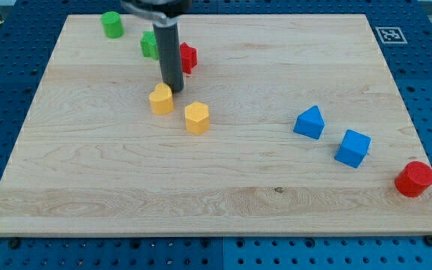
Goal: Push the red star into the heart
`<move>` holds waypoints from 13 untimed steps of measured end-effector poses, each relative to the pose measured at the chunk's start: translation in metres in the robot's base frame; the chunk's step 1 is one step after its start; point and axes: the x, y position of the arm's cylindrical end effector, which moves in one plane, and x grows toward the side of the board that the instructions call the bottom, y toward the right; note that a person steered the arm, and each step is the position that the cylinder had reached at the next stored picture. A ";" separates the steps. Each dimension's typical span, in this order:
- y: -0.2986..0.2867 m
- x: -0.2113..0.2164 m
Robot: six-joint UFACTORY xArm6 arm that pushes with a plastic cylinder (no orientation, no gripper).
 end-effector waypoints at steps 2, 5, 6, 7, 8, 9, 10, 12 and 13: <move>0.017 0.022; 0.132 -0.081; 0.110 -0.127; 0.061 -0.123; 0.034 -0.089; 0.028 -0.064; 0.025 -0.090; -0.029 -0.083; -0.025 -0.043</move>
